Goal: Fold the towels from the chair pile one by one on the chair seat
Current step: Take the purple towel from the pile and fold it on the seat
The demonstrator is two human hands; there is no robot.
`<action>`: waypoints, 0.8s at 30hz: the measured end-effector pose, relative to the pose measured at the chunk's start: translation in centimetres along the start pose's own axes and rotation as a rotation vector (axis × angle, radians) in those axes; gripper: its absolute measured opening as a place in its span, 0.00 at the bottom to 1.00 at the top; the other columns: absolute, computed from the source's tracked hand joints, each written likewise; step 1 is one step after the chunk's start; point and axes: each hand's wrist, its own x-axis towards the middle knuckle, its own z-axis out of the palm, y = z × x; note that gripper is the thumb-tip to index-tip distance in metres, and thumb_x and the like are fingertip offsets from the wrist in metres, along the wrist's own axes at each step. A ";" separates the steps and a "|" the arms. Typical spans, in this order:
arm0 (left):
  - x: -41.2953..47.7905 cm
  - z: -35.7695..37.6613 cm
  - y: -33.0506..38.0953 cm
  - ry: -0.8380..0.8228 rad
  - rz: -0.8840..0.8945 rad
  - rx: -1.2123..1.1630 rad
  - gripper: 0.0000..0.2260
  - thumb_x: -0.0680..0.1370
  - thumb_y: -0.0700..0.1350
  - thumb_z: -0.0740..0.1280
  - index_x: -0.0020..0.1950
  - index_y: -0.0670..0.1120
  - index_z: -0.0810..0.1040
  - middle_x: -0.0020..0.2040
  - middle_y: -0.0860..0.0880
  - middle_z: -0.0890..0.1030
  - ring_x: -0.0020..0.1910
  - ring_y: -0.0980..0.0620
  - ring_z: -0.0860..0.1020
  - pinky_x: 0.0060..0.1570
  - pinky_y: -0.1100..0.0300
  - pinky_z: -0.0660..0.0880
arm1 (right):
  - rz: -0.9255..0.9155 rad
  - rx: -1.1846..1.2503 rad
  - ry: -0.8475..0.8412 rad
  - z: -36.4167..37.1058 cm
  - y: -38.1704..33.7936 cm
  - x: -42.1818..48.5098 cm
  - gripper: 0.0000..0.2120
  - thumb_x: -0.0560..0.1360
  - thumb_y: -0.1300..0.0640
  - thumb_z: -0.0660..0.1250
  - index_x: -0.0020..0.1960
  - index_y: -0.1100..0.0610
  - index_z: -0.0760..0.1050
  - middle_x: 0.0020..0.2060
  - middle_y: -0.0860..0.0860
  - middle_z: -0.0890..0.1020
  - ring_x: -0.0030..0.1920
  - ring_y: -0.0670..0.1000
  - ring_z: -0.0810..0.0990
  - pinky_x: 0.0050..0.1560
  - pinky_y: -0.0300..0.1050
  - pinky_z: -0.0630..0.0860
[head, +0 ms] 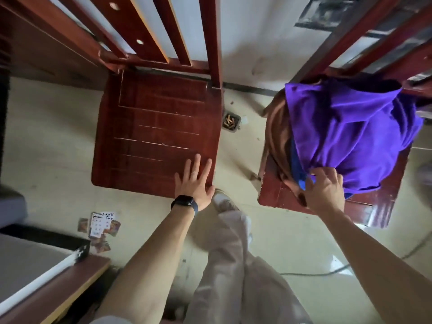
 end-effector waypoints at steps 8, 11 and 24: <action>-1.3 -6.2 2.6 -0.100 -0.022 -0.034 0.27 0.80 0.54 0.59 0.78 0.51 0.58 0.77 0.44 0.60 0.74 0.40 0.63 0.69 0.44 0.64 | -0.082 0.141 0.379 -8.4 0.2 -2.9 0.07 0.78 0.57 0.61 0.51 0.60 0.73 0.38 0.64 0.80 0.41 0.68 0.78 0.42 0.58 0.73; -5.2 -11.9 5.3 -0.028 0.081 -0.119 0.26 0.79 0.53 0.62 0.76 0.49 0.63 0.72 0.43 0.69 0.69 0.41 0.70 0.66 0.47 0.70 | -0.190 0.243 0.540 -16.2 -1.5 -5.7 0.04 0.79 0.60 0.64 0.53 0.59 0.76 0.42 0.61 0.81 0.44 0.65 0.78 0.45 0.53 0.71; -37.4 -36.4 15.3 0.495 0.658 -0.442 0.27 0.73 0.62 0.70 0.68 0.52 0.73 0.61 0.52 0.79 0.59 0.52 0.77 0.52 0.62 0.72 | -0.574 0.503 0.751 -41.5 -14.6 -25.1 0.06 0.78 0.59 0.68 0.51 0.50 0.80 0.37 0.41 0.80 0.37 0.37 0.76 0.42 0.33 0.69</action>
